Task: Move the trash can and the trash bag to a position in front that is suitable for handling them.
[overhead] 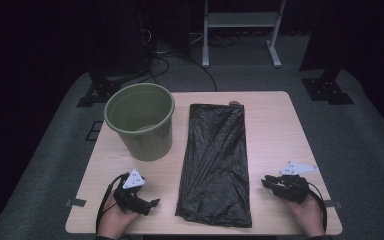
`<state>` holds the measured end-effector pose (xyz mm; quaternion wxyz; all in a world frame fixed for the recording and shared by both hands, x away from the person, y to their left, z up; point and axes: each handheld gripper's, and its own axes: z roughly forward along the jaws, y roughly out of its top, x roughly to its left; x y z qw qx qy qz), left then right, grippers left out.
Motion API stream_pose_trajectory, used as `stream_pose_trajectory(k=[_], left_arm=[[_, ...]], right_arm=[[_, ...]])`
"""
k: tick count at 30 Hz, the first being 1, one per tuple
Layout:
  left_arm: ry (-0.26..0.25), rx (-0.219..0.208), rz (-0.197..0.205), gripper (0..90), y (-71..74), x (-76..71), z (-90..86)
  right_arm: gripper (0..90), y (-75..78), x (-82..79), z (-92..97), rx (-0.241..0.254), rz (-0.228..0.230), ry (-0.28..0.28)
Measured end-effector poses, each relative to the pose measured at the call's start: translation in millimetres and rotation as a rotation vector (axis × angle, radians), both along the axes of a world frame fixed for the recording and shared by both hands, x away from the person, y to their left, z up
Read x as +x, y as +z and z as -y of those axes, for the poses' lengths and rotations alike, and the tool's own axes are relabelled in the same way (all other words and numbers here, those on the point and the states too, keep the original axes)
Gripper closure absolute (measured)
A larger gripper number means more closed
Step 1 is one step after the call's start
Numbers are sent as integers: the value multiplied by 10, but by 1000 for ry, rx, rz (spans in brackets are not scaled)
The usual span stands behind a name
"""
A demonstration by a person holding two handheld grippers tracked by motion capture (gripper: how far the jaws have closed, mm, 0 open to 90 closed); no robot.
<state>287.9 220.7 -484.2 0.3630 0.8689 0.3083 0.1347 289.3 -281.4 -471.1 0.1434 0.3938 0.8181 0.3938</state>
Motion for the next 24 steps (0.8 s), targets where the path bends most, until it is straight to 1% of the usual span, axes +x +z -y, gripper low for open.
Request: stream_pose_trajectory(k=[2,3,4,5,7,8,10,11,15,16,21,24], left_arm=[[0,0,0,0,0,0,0],[0,0,0,0,0,0,0],[0,0,0,0,0,0,0],[0,0,0,0,0,0,0],[0,0,0,0,0,0,0],[0,0,0,0,0,0,0],[0,0,0,0,0,0,0],[0,0,0,0,0,0,0],[0,0,0,0,0,0,0],[0,0,0,0,0,0,0],[0,0,0,0,0,0,0],[0,0,0,0,0,0,0]], right_arm=[[701,3,16,-56,3,-7,10],[699,5,33,-112,3,-7,25],[699,5,33,-112,3,-7,25],[688,14,52,-166,7,-11,36],[683,15,59,-184,10,-12,39],[678,16,77,-233,12,-12,49],[677,16,85,-259,8,-14,52],[675,11,99,-313,6,-15,64],[664,5,117,-377,5,-17,75],[652,-2,133,-424,6,-20,78],[628,-33,171,-501,-10,-33,91],[632,-68,173,-559,-37,-35,99]])
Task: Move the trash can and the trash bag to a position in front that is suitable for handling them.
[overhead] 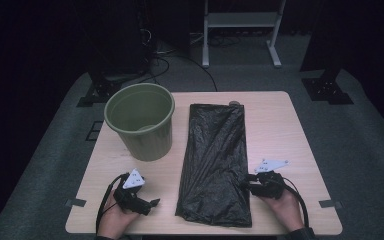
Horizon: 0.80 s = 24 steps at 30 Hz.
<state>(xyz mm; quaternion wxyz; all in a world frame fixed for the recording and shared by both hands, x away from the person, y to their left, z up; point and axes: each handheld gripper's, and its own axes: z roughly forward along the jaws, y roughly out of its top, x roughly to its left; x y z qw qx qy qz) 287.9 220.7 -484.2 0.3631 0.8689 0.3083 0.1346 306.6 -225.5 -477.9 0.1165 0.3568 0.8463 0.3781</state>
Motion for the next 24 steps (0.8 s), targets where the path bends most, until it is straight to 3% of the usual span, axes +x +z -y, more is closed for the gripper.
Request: stream_pose_trajectory(k=[4,6,10,18,24], left_arm=[[0,0,0,0,0,0,0],[0,1,0,0,0,0,0],[0,0,0,0,0,0,0],[0,0,0,0,0,0,0],[0,0,0,0,0,0,0]], right_arm=[[680,2,-12,-8,-17,12,-6],[760,3,-24,-12,-43,35,-19],[900,4,-41,-20,-47,35,-9],[900,12,-40,19,-66,44,-25],[900,45,-16,182,-57,37,-60]])
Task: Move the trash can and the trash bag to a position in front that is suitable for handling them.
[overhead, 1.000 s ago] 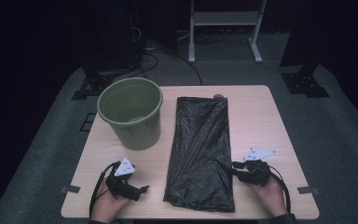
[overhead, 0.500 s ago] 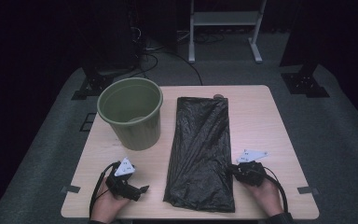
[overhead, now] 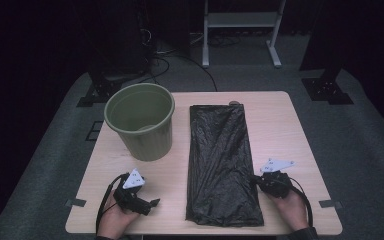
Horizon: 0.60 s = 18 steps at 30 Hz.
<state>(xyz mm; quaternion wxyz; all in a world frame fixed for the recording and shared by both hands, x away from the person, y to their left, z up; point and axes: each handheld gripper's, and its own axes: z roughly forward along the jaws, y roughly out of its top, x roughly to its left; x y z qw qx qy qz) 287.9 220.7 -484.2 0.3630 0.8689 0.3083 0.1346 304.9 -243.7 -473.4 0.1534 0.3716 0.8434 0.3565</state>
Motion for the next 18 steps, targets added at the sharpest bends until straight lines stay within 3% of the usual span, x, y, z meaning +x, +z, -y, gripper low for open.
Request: stream_pose_trajectory(k=[9,18], left_arm=[[0,0,0,0,0,0,0],[0,0,0,0,0,1,0]], right_arm=[[900,55,4,259,11,17,-66],[900,96,-23,725,34,20,-171]])
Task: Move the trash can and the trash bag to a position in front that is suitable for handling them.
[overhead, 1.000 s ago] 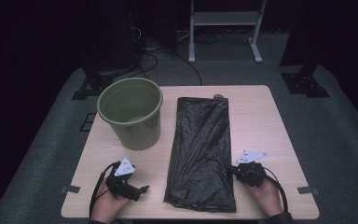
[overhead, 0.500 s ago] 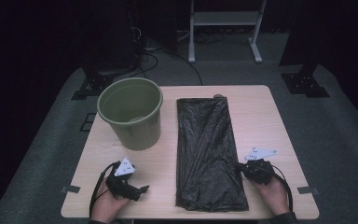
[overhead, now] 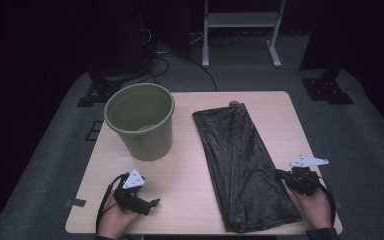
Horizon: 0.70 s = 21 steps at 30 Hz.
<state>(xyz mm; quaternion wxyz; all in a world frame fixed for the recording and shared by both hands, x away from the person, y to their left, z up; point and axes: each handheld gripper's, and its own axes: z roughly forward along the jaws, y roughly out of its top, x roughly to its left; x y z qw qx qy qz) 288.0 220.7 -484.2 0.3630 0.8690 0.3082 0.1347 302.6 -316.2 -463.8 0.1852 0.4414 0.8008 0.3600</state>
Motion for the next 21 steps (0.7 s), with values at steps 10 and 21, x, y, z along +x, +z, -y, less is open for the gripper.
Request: stream_pose_trajectory(k=[10,21], left_arm=[[0,0,0,0,0,0,0],[0,0,0,0,0,0,0]], right_arm=[[817,31,-84,216,12,12,-43],[481,34,0,-116,6,-12,4]])
